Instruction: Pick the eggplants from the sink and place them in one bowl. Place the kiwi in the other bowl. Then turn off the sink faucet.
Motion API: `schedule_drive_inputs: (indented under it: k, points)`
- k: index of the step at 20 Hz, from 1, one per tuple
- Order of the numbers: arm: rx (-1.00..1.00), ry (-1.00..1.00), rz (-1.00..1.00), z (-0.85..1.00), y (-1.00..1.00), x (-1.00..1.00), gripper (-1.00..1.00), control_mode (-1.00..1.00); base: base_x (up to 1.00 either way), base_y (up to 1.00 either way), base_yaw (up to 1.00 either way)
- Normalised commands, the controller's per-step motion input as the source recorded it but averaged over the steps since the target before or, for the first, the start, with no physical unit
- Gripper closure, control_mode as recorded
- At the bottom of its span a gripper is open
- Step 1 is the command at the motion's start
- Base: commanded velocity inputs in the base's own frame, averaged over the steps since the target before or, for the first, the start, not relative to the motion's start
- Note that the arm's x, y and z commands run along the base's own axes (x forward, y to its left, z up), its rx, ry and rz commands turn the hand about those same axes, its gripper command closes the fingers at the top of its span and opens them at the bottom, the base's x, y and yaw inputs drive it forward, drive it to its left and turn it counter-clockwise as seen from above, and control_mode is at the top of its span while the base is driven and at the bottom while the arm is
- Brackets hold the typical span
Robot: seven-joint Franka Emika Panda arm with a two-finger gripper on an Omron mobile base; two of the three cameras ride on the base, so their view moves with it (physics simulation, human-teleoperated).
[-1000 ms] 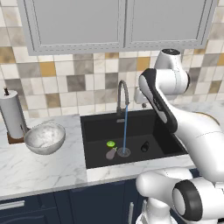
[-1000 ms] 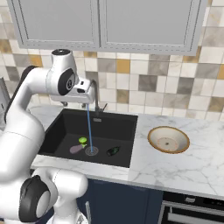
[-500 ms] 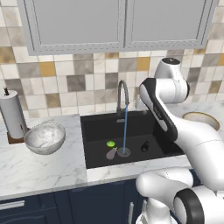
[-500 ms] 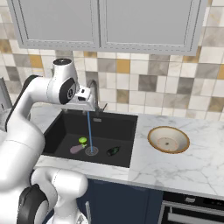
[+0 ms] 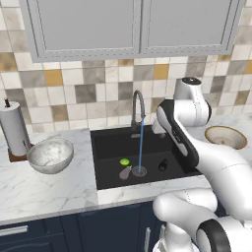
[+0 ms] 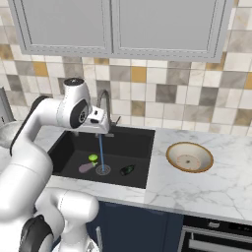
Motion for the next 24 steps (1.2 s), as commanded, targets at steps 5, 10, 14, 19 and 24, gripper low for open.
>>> schedule_drive_inputs:
  k: [5, 10, 14, 19, 24]
  points:
    - [0.0, 0.0, 0.0, -0.26, -0.19, 0.0, -1.0, -1.0, 0.0, 0.0, 0.0]
    - [0.0, 0.0, 0.0, -0.17, -0.21, 0.0, -1.0, -1.0, 0.0, 0.0, 0.0]
    - [0.0, 0.02, -0.13, -0.15, -0.09, 0.0, -1.0, -1.0, 0.0, 0.0, 0.0]
    - [0.05, 0.01, -0.27, -0.06, -0.07, 0.0, -1.0, -1.0, 0.0, 0.0, 0.0]
    - [0.07, 0.0, -0.2, -0.14, -0.05, 0.0, -1.0, -1.0, 0.0, 0.0, 0.0]
